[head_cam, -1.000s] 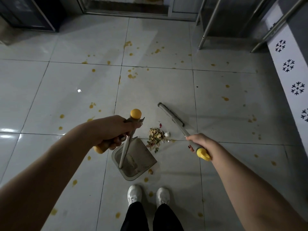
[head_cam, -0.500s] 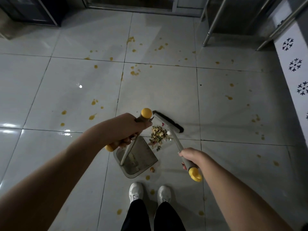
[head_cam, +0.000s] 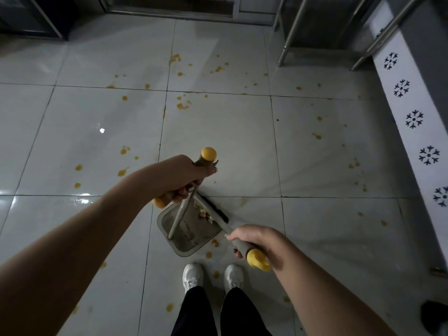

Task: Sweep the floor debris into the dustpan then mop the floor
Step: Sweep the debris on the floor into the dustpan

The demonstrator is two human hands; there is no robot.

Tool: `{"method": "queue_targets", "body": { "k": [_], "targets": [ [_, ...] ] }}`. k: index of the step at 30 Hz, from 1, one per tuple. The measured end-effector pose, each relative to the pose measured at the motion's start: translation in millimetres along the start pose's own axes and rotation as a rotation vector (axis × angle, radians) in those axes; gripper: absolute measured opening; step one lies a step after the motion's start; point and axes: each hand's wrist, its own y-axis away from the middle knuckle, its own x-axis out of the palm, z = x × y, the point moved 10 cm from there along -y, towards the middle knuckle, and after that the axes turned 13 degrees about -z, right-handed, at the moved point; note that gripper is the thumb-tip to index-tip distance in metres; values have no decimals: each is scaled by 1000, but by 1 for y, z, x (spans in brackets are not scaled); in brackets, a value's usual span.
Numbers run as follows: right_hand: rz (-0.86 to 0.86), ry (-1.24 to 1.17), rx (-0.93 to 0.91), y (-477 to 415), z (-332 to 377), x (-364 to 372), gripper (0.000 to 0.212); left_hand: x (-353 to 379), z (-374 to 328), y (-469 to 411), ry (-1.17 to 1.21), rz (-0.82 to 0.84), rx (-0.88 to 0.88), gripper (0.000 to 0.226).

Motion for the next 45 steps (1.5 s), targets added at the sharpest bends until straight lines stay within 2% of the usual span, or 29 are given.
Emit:
{"method": "queue_targets", "body": {
  "k": [4, 9, 12, 15, 21, 25, 27, 30, 37, 41, 45],
  "targets": [
    [67, -116, 41, -1, -7, -12, 23, -1, 9, -1, 12, -12, -14, 51],
    [196, -169, 240, 16, -14, -37, 39, 3, 17, 1, 7, -14, -18, 52],
    [122, -171, 213, 24, -5, -70, 52, 3, 21, 2, 5, -18, -7, 53],
    [47, -135, 172, 32, 2, -94, 39, -1, 23, 4, 19, -16, 2, 52],
    [-55, -48, 124, 14, 25, -95, 39, -3, 35, 9, 27, -27, -25, 53],
    [-203, -62, -83, -3, 53, -77, 16, -4, 35, 8, 36, -25, -15, 52],
    [-237, -3, -146, -10, 55, -60, 20, -4, 37, 6, 43, -19, -16, 53],
    [-189, 91, -138, -11, 43, -30, 16, -6, 40, 3, 53, -15, -19, 53],
    [28, -35, -43, 1, 13, 9, 18, -8, 41, 3, 55, -23, -1, 51],
    [74, -7, 53, 12, 26, -13, 30, -4, 42, 7, 58, -22, -4, 50],
    [99, -145, 124, 27, 38, -46, 37, -3, 45, 7, 59, -23, -19, 51]
  ]
}}
